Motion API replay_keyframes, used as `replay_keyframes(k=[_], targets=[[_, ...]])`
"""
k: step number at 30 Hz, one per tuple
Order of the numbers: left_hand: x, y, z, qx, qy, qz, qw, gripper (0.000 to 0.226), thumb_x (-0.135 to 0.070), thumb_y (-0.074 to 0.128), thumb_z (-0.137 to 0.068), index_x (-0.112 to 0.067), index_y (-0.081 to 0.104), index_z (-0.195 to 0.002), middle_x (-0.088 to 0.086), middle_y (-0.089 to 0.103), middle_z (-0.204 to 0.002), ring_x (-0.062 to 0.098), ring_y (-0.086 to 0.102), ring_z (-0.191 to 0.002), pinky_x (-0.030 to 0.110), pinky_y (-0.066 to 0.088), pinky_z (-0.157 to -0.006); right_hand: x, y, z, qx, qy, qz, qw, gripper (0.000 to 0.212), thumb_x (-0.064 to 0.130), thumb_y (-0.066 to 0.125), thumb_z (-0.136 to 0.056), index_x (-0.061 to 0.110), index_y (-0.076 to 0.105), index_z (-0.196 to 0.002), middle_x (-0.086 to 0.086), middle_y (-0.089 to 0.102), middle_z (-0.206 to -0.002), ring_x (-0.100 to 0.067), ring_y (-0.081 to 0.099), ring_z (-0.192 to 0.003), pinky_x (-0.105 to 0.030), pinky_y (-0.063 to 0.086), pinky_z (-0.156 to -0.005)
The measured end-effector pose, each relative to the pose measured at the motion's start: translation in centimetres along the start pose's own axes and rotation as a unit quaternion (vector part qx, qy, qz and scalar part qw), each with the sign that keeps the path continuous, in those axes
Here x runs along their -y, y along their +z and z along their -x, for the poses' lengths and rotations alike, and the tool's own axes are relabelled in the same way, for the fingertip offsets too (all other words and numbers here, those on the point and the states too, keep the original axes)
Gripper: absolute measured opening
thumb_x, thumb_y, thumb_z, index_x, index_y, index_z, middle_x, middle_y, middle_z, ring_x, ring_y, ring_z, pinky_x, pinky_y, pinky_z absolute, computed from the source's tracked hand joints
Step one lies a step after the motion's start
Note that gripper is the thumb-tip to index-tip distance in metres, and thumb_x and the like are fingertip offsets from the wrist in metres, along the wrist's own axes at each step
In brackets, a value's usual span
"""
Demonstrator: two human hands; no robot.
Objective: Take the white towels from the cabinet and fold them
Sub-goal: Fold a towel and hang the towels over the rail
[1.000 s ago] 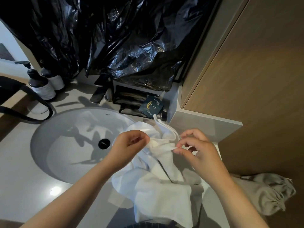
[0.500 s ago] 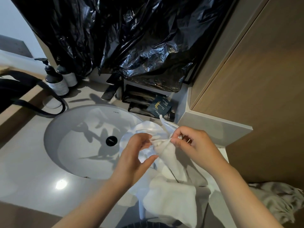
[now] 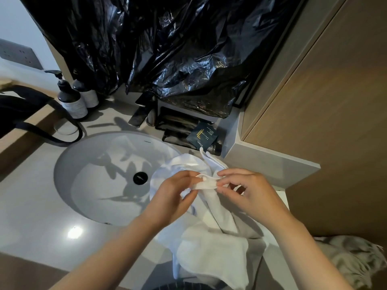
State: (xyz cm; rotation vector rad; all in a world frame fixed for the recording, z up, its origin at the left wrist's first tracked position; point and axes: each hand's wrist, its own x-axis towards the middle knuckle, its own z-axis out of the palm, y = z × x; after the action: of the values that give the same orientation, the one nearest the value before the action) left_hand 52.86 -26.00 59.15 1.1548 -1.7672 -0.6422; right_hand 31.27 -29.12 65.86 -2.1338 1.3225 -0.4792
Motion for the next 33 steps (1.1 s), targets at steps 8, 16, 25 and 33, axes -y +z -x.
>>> replay_keyframes(k=[8,16,25,33], targets=[[-0.5,-2.5,-0.9,0.083,-0.082,-0.007,0.993,0.031,-0.037,0.054,-0.096,-0.013,0.071,-0.085,-0.008,0.068,-0.087,0.008,0.061,-0.087,0.02,0.047,-0.08,0.6,-0.2,-1.5,-0.027,-0.041,0.034,0.998,0.009,0.025,0.067,-0.091,0.028,0.076,-0.091,0.024,0.068,-0.093,0.0,0.063,-0.091,-0.018,0.049,-0.079],[-0.5,-3.2,0.0,0.034,-0.251,0.136,0.958,0.027,-0.004,0.065,-0.084,-0.027,0.063,-0.095,-0.001,0.069,-0.082,0.015,0.056,-0.07,0.031,0.047,-0.072,2.2,0.7,-4.6,0.01,-0.045,0.116,0.992,0.009,0.025,0.05,-0.099,0.031,0.057,-0.096,0.018,0.052,-0.079,-0.006,0.049,-0.07,-0.029,0.038,-0.063],[0.7,-5.8,4.4,0.069,-0.349,0.149,0.922,0.027,-0.004,0.069,-0.083,-0.023,0.069,-0.101,-0.007,0.072,-0.098,0.013,0.065,-0.093,0.038,0.056,-0.087,0.3,4.1,-4.4,-0.038,0.06,-0.192,0.979,0.024,0.012,0.062,-0.094,0.028,0.064,-0.113,0.005,0.063,-0.116,0.008,0.06,-0.09,-0.006,0.043,-0.073],[2.6,-4.0,-1.4,0.002,-0.591,0.336,0.733,0.035,-0.04,0.054,-0.097,-0.007,0.058,-0.109,0.018,0.067,-0.108,0.031,0.067,-0.087,0.036,0.058,-0.069,-5.1,4.8,-8.1,0.024,0.186,-0.133,0.973,0.013,0.035,0.054,-0.099,0.03,0.066,-0.104,0.01,0.066,-0.109,-0.004,0.059,-0.099,-0.02,0.043,-0.081]])
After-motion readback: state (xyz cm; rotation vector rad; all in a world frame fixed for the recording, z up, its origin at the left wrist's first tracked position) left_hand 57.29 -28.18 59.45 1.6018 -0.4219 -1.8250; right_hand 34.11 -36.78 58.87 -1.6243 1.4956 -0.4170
